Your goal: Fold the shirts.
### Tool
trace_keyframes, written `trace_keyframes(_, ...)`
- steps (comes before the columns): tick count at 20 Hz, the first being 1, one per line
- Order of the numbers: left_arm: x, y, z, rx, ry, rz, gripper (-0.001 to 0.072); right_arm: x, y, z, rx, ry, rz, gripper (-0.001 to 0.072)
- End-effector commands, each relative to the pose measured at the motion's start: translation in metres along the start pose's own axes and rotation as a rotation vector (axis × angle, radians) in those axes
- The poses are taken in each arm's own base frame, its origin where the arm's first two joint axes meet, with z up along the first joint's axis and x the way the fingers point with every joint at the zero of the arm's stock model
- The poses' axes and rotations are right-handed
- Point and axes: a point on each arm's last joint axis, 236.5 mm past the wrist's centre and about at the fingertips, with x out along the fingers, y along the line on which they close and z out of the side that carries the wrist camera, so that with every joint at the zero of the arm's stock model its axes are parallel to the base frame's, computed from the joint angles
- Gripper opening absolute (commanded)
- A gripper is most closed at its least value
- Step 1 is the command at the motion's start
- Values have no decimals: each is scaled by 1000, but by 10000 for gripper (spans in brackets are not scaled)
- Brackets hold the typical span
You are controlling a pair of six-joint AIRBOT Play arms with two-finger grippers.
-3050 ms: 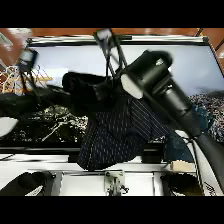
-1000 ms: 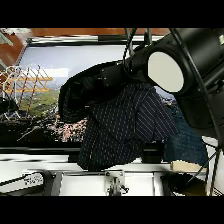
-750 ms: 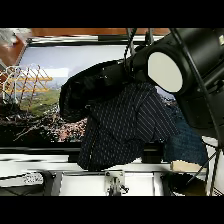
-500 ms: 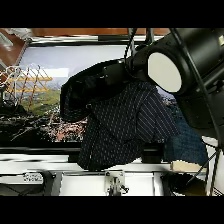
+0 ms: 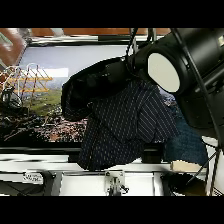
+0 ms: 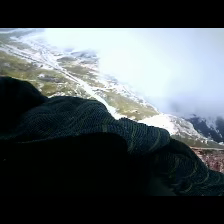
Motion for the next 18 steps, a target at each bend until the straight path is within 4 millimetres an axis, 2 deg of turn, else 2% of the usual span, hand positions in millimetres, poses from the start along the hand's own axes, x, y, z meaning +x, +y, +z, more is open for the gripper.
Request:
trace_keyframes(1, -9, -2, 11, 28, -20, 5, 57, 0, -5, 2, -2, -7, -20, 117)
trace_keyframes(3, -27, 1, 27, 12, -66, 25, 56, 0, -5, 2, -3, -8, -23, 118)
trace_keyframes(5, -56, 3, 46, 13, -125, 50, 55, 0, -7, 2, -5, -10, -30, 117)
trace_keyframes(7, -98, 6, 67, -22, -224, 88, 55, 0, -13, 5, -15, -20, -57, 117)
trace_keyframes(9, -143, -3, 85, -46, -336, 96, 54, -1, -27, 9, -32, -33, -107, 117)
trace_keyframes(11, -197, -45, 102, -46, -482, 23, 54, 3, -44, 11, 2, -27, -133, 117)
trace_keyframes(13, -266, -118, 108, 46, -642, -80, 54, 9, -66, 11, 50, -11, -151, 117)
trace_keyframes(14, -295, -157, 101, 129, -693, -107, 54, 12, -77, 11, 71, -1, -156, 117)
trace_keyframes(15, -319, -199, 85, 232, -718, -141, 53, 14, -87, 10, 73, 9, -160, 117)
trace_keyframes(16, -332, -235, 61, 333, -704, -176, 53, 16, -97, 9, 67, 21, -165, 117)
trace_keyframes(17, -337, -264, 29, 435, -650, -194, 53, 18, -106, 8, 66, 33, -171, 117)
trace_keyframes(18, -335, -279, -3, 506, -572, -187, 52, 19, -114, 5, 73, 47, -179, 117)
